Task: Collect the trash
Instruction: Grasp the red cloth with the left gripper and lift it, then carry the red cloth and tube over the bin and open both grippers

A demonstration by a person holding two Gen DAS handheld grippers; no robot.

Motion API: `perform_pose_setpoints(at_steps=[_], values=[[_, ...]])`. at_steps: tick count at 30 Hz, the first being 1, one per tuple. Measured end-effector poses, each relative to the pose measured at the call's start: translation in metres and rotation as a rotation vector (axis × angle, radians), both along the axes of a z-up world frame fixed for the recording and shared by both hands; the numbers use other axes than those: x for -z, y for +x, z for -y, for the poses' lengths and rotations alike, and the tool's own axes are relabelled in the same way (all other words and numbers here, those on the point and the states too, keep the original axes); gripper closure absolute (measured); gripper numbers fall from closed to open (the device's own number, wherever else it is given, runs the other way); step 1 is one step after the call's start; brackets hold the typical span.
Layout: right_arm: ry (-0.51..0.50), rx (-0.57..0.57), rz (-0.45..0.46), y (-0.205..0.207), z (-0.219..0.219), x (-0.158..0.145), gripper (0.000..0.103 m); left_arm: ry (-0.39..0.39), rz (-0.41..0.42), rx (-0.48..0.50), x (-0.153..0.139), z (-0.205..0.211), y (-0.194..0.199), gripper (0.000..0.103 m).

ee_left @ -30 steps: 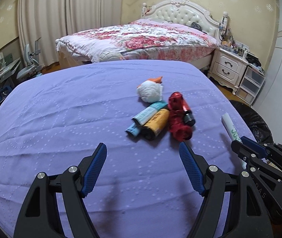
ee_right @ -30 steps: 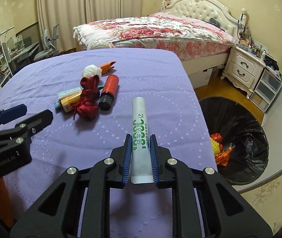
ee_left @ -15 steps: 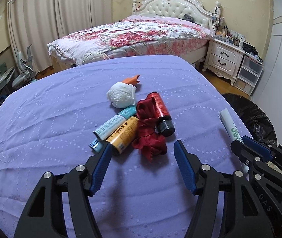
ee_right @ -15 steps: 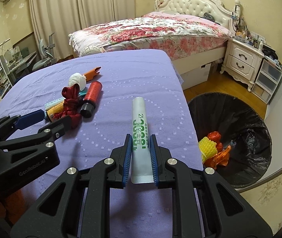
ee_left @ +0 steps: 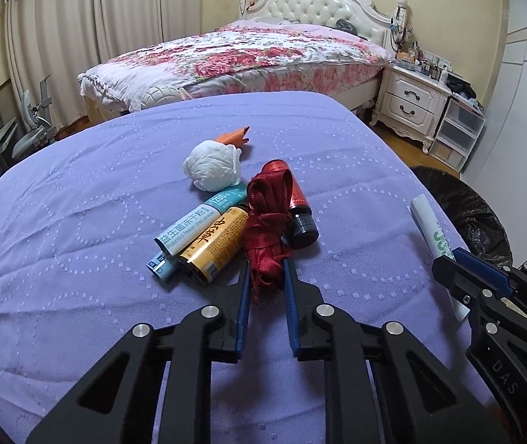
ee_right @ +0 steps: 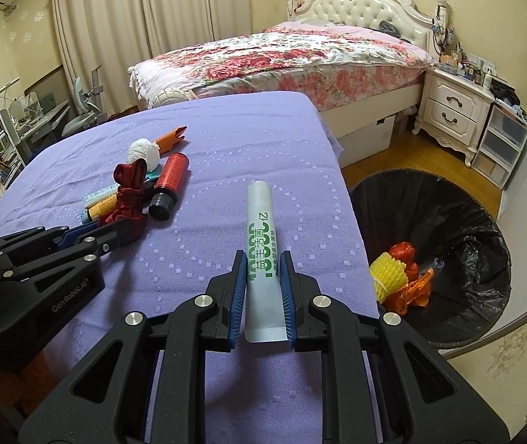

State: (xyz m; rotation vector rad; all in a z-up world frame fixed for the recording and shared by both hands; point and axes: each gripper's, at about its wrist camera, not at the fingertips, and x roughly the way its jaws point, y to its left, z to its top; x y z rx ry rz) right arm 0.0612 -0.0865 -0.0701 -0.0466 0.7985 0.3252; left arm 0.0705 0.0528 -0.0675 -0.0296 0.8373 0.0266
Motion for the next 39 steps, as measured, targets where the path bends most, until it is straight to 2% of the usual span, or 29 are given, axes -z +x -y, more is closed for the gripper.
perform_pose_setpoints(at_steps=[11,25,32,39], values=[[0.003,0.005,-0.002,-0.002,0.002,0.001,0.085,-0.029,0.004,0.017,-0.004,-0.007,-0.024,0.086],[0.013,0.039,0.025,-0.011,0.014,-0.011,0.085,-0.053,0.045,0.038,-0.020,-0.003,-0.030,0.086],[-0.006,0.086,0.057,-0.010,0.028,-0.022,0.085,-0.060,0.079,0.084,-0.032,0.015,-0.023,0.086],[-0.043,0.175,0.100,-0.001,0.056,-0.033,0.085,-0.058,0.127,0.165,-0.045,0.050,-0.009,0.086]])
